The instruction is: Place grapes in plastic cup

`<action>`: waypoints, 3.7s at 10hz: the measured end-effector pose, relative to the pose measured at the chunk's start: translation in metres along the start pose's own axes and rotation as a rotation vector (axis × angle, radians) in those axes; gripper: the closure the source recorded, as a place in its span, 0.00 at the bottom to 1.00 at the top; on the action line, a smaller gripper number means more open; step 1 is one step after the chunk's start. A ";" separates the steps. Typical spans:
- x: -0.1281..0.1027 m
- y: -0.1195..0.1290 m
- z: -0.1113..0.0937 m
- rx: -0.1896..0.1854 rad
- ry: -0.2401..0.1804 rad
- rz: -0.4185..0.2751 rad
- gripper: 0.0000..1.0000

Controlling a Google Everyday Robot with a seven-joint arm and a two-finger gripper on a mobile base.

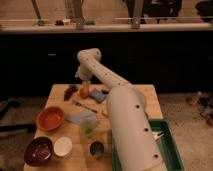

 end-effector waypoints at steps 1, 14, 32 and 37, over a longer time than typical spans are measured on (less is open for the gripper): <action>-0.005 -0.003 0.006 -0.017 -0.009 -0.016 0.20; -0.044 0.004 0.047 0.107 0.004 -0.093 0.20; -0.055 -0.007 0.075 0.084 -0.004 -0.125 0.20; -0.074 -0.026 0.086 0.091 -0.048 -0.177 0.20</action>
